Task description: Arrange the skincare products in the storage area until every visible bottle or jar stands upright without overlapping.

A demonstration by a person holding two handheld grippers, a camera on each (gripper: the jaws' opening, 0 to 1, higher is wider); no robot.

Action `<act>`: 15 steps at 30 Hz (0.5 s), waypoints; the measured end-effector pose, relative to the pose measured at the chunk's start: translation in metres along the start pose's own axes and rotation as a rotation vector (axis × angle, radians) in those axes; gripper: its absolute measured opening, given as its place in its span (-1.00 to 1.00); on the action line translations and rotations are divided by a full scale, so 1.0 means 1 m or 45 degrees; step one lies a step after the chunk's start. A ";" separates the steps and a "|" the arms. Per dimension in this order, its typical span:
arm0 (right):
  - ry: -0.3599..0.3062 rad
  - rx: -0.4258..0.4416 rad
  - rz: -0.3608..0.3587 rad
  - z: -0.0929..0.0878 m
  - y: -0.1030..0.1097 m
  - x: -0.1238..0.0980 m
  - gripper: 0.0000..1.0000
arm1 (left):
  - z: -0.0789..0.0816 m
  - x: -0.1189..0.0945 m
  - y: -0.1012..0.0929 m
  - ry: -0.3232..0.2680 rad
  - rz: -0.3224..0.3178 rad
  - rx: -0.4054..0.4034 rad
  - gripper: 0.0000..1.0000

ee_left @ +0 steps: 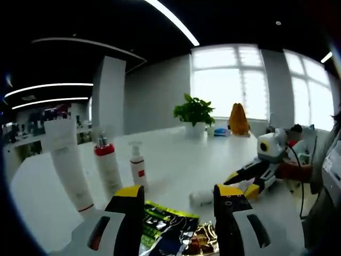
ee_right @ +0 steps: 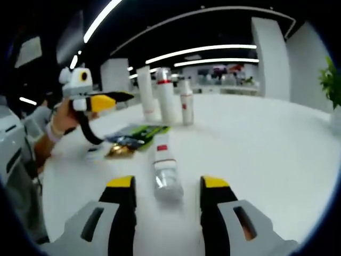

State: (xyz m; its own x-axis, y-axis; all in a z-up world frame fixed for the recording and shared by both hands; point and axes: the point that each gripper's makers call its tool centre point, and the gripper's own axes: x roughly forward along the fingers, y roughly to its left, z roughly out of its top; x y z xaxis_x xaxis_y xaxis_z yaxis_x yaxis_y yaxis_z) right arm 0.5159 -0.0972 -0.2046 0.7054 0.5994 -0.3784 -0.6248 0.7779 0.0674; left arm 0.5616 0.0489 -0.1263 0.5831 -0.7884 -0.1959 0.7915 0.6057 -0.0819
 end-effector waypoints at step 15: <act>-0.149 -0.261 -0.043 0.057 0.014 -0.011 -0.63 | -0.011 -0.008 -0.007 -0.009 -0.071 -0.006 0.08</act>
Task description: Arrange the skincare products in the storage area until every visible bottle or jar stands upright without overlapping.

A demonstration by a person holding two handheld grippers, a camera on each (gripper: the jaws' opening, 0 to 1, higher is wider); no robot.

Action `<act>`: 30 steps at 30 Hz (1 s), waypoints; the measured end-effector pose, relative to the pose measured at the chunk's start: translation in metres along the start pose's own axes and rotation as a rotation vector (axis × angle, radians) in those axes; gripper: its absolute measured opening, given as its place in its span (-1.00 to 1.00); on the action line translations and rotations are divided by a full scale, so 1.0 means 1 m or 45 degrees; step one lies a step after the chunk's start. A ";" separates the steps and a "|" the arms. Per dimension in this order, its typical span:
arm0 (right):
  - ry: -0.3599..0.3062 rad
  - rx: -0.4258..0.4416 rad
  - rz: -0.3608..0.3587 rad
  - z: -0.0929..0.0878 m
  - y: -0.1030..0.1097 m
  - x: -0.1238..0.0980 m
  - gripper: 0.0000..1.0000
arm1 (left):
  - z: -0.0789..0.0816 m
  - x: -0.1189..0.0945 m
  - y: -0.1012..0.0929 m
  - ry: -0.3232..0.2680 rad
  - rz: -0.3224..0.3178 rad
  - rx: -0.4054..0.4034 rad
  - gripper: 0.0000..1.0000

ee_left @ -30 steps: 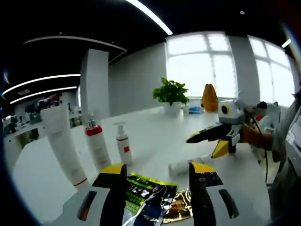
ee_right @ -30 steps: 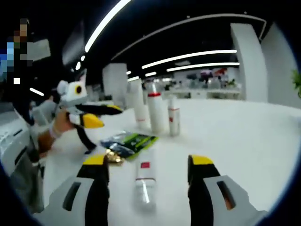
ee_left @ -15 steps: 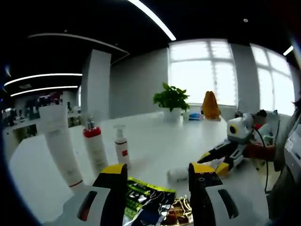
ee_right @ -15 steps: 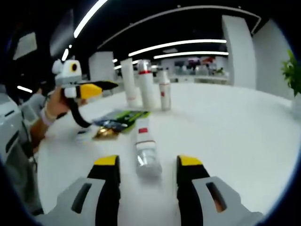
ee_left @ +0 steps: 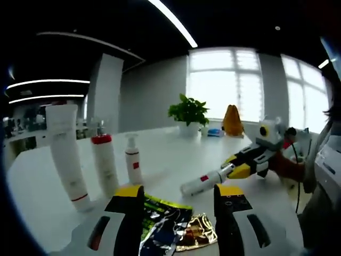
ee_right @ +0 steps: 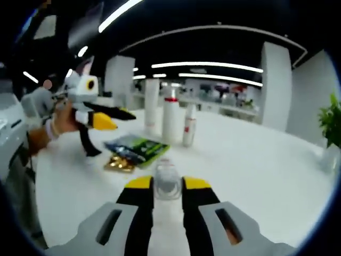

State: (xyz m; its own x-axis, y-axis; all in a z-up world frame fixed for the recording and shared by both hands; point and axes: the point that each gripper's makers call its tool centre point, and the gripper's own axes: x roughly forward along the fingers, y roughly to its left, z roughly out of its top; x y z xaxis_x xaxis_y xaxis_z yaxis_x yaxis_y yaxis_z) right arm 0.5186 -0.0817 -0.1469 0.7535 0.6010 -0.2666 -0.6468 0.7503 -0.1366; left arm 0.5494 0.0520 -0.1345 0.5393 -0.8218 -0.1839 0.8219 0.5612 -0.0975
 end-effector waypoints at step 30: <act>-0.226 0.056 0.582 0.115 0.061 0.020 -0.65 | 0.014 -0.004 -0.059 -0.101 -0.356 0.102 0.24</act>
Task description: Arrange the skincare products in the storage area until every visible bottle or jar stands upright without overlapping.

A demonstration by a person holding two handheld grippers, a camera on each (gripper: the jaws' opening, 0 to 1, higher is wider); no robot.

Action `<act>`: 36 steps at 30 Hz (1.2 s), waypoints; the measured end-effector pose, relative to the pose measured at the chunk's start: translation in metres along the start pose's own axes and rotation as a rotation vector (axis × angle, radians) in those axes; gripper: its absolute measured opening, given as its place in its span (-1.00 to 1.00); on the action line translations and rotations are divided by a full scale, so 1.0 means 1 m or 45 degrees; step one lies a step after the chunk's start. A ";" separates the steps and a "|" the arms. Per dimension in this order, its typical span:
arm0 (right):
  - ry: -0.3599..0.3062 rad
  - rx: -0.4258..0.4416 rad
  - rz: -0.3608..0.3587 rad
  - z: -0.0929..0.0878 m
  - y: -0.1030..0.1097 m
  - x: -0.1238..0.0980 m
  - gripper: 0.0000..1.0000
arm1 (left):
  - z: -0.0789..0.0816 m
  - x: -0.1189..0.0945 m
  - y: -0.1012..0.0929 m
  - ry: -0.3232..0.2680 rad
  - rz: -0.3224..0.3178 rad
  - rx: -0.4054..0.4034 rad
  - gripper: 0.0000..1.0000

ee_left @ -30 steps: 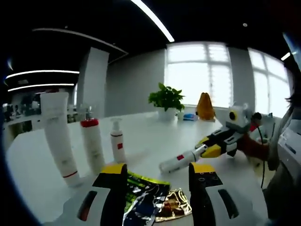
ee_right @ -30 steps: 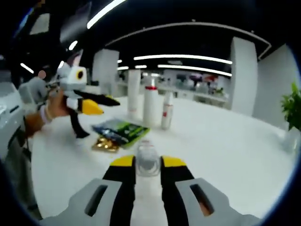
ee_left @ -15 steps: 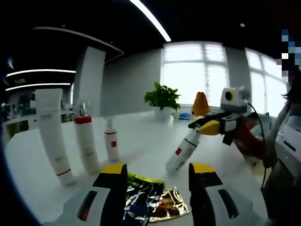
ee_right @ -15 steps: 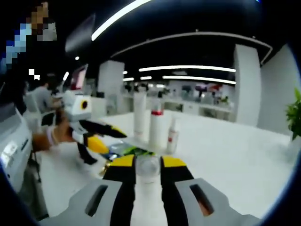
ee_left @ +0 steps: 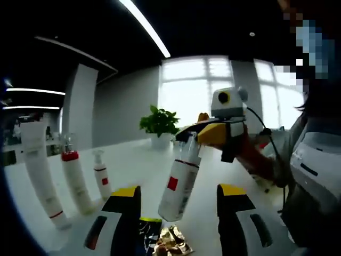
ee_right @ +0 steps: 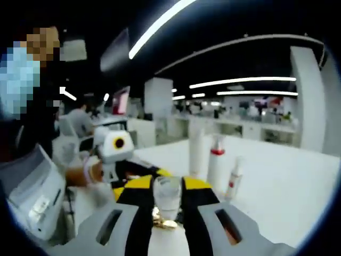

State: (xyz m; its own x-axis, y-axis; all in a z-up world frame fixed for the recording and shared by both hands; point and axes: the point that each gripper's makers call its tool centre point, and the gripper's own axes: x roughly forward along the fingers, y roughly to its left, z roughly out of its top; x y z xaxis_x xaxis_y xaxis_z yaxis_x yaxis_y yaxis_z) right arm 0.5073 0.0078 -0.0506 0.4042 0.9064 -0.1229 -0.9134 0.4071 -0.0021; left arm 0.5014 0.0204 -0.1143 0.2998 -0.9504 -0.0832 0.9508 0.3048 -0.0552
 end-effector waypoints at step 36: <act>-0.436 0.400 0.338 -0.006 -0.014 0.017 -0.38 | -0.014 -0.003 0.005 0.085 0.008 -0.387 -0.55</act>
State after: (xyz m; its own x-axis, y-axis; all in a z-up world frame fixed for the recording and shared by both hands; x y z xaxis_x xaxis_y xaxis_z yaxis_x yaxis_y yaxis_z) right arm 0.5262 0.0169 -0.0589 0.2019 0.9465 0.2519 -0.9491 0.1256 0.2889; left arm 0.5041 0.0257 -0.1282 0.2900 -0.9454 -0.1491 0.8791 0.3247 -0.3489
